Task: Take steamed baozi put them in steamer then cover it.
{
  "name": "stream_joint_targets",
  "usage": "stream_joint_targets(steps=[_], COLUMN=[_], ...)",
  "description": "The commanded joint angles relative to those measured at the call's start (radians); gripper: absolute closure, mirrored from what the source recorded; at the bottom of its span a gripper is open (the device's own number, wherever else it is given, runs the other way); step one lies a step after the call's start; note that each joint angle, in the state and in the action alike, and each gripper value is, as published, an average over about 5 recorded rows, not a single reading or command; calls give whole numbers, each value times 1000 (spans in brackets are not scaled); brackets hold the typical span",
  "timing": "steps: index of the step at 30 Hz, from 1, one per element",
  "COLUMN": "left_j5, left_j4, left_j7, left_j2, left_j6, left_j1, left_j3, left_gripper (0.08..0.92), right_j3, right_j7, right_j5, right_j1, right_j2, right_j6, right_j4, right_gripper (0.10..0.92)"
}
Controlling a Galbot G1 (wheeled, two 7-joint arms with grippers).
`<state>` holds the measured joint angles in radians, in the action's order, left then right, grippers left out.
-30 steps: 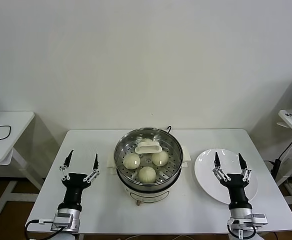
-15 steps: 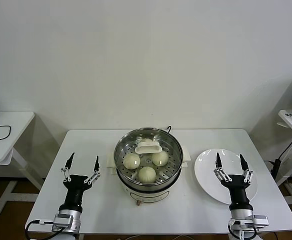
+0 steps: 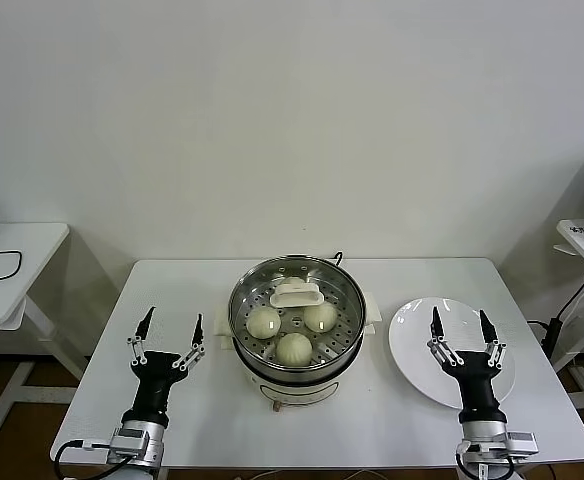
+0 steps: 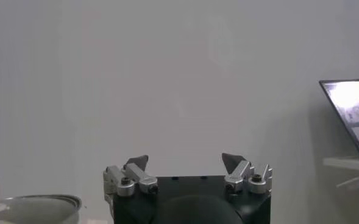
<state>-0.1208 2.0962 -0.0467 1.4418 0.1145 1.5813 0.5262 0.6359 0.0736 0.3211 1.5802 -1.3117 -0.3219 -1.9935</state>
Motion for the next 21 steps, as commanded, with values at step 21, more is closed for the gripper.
stream_joint_targets(steps=[21], left_j5=[-7], left_j4=[-9], left_j7=[10], left_j2=[0], left_j6=[4], left_j1=[4], left_j3=[1], left_gripper=[177], right_j3=[5], right_j7=[6], right_j5=[-24], right_j1=[5], right_j2=[-2], right_j6=[16], right_j4=[-11], right_gripper=[203])
